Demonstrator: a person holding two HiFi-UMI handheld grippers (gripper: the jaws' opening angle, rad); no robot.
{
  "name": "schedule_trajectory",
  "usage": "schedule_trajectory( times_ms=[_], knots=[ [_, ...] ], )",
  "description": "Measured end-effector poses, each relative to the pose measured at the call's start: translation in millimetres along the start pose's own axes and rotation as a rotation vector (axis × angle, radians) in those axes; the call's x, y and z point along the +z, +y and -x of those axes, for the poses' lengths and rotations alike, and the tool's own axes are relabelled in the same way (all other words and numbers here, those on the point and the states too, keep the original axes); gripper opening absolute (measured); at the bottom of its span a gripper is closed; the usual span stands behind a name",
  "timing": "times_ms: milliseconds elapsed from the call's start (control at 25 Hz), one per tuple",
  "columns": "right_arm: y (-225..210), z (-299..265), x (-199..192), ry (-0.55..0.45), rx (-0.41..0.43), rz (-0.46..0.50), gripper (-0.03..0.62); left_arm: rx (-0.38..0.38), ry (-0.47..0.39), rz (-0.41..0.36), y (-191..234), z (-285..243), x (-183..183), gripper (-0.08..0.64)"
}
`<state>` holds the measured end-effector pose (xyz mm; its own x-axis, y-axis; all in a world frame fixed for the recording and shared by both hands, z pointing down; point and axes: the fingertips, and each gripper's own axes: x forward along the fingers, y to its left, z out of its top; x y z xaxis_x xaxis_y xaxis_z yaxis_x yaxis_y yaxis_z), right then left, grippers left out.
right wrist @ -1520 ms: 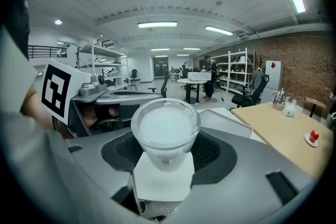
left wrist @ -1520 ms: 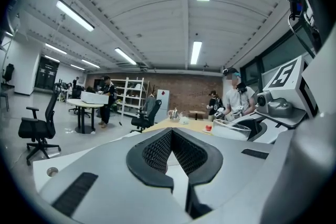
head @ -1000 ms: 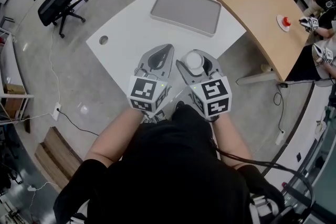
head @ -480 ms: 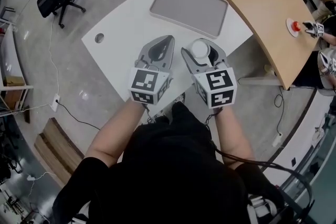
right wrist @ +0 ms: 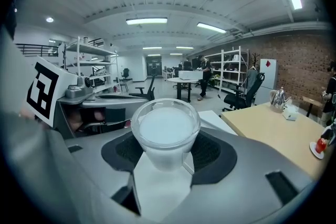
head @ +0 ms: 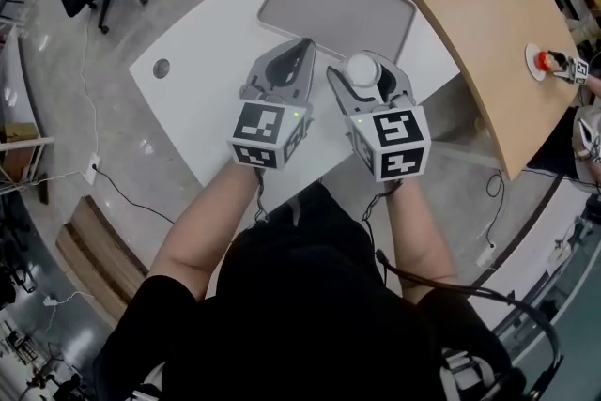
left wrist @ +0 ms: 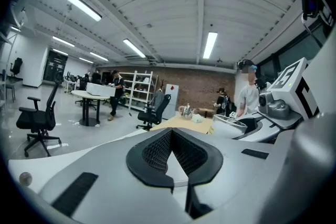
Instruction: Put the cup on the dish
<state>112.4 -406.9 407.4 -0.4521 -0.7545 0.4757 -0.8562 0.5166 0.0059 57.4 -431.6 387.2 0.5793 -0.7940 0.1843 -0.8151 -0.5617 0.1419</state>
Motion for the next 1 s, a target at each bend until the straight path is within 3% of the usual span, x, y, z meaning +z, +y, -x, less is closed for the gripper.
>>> schedule_trajectory(
  times_ms=[520, 800, 1000],
  knots=[
    [-60, -84, 4, 0.003, 0.021, 0.003, 0.235, 0.073, 0.041, -0.015, 56, -91, -25, 0.006],
    [-85, -124, -12, 0.034, 0.031, -0.009, 0.235, 0.086, 0.065, 0.019, 75, -138, -48, 0.005],
    [-98, -151, -25, 0.056, 0.036, -0.012, 0.235, 0.086, 0.081, -0.004, 82, -167, -65, 0.005]
  ],
)
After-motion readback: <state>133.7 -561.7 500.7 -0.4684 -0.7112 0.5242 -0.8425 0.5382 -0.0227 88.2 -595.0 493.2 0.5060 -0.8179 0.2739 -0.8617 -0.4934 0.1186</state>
